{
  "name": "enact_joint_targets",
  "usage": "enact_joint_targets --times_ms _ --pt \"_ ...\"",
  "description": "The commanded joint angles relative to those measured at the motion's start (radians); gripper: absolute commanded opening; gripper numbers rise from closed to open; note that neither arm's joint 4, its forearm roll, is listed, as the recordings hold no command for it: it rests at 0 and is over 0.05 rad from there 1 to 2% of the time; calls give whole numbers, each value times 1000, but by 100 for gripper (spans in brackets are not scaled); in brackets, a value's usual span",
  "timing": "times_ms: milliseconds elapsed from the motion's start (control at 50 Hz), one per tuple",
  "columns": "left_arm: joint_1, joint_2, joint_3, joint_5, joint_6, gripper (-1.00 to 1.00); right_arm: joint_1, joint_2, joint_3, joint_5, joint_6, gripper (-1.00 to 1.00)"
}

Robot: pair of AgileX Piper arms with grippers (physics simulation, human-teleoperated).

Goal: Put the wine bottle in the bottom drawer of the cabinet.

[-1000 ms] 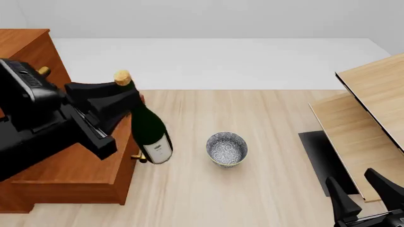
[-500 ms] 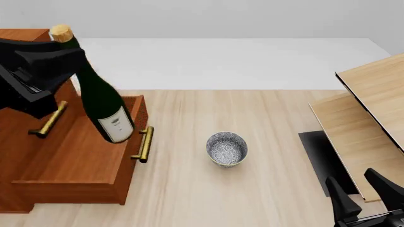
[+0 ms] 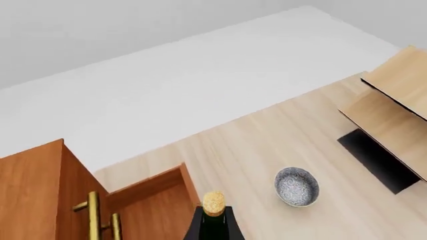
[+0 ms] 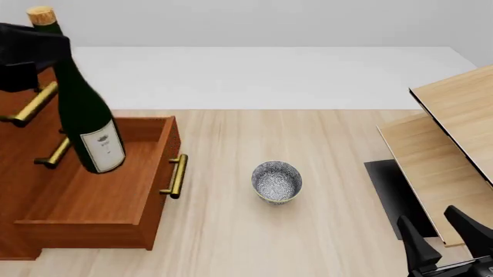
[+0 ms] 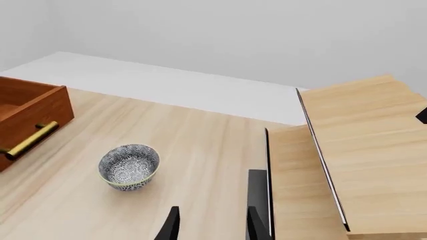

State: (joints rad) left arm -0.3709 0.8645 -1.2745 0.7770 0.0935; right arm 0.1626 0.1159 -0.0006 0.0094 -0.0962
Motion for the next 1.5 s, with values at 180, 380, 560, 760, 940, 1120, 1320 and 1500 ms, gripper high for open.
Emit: enact_joint_targets --times_ms 180,380,560,760,940,1120,1320,1500 --pt "96 101 -116 206 -36 -100 -1 -7 0 10 0 100" --pt "148 151 -182 245 -61 -100 -3 -2 0 8 0 100" --pt "185 201 -221 232 -71 -100 0 -7 0 13 -2 100" --pt "199 226 -174 200 -81 -100 -1 -4 0 11 -3 100" --pt "196 225 -107 163 -99 -100 -1 -1 0 10 -5 100" --pt "218 233 -70 122 -103 -100 0 3 0 7 -4 100" --pt "211 230 -30 93 -118 -100 -5 -5 0 16 -6 100" --pt "210 223 -12 83 -114 -100 -9 -10 0 22 -8 100"
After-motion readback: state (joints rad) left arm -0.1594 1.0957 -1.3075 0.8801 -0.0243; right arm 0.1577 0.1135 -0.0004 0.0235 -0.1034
